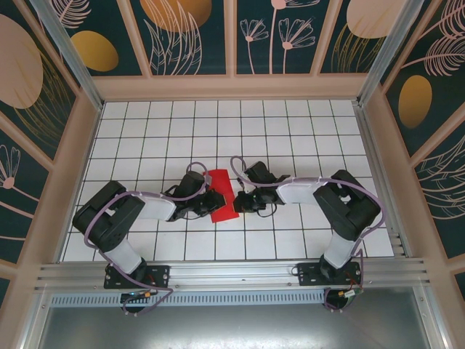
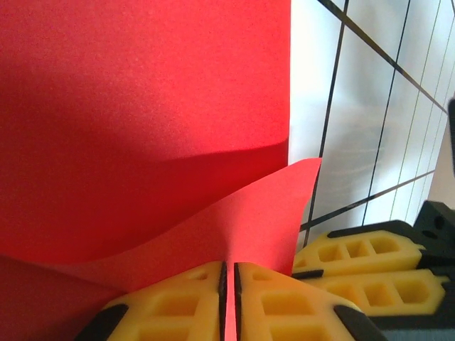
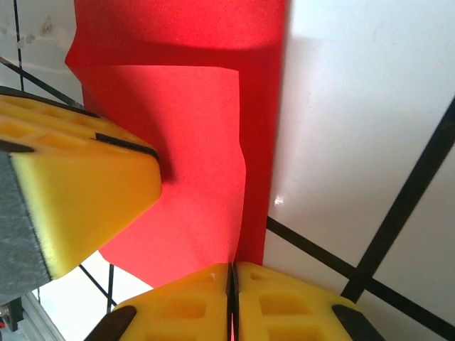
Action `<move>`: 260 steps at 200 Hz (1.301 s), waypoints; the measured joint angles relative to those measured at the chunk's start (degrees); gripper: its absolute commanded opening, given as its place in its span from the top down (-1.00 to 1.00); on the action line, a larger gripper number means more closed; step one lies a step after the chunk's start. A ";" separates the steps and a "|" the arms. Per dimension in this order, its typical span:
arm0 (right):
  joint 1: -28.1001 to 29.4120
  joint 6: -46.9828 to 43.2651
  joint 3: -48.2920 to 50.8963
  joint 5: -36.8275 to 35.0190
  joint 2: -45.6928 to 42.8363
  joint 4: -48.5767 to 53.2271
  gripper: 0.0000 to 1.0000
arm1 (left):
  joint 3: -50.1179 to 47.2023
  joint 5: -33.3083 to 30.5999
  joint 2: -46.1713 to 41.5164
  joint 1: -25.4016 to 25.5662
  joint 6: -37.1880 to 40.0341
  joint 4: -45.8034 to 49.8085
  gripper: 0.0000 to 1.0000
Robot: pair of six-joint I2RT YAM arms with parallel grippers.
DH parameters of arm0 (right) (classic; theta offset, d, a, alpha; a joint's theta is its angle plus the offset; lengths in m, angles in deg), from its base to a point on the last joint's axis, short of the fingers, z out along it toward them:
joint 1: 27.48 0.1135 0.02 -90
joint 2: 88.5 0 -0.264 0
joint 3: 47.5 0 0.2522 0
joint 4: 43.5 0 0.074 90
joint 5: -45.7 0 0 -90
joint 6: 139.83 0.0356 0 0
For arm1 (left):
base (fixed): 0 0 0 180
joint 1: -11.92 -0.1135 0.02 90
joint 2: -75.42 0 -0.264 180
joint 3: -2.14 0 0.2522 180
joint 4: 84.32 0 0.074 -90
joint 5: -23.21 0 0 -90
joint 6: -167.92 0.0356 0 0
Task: Fold a paper plane with a square sheet of paper (pick it up from the middle)
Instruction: Fold the triangle a second time at the center of the table.
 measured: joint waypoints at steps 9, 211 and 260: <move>-0.17 0.00 0.13 0.48 0.11 -0.44 0.82 | -0.26 -0.15 -0.52 0.00 0.39 0.04 0.59; -1.31 0.00 0.46 3.34 1.25 -1.81 0.81 | 0.24 -10.08 -2.36 0.02 1.27 3.91 0.69; -1.29 0.02 0.31 3.32 1.40 -1.79 0.80 | -0.39 -10.47 -2.78 0.00 0.76 3.61 0.70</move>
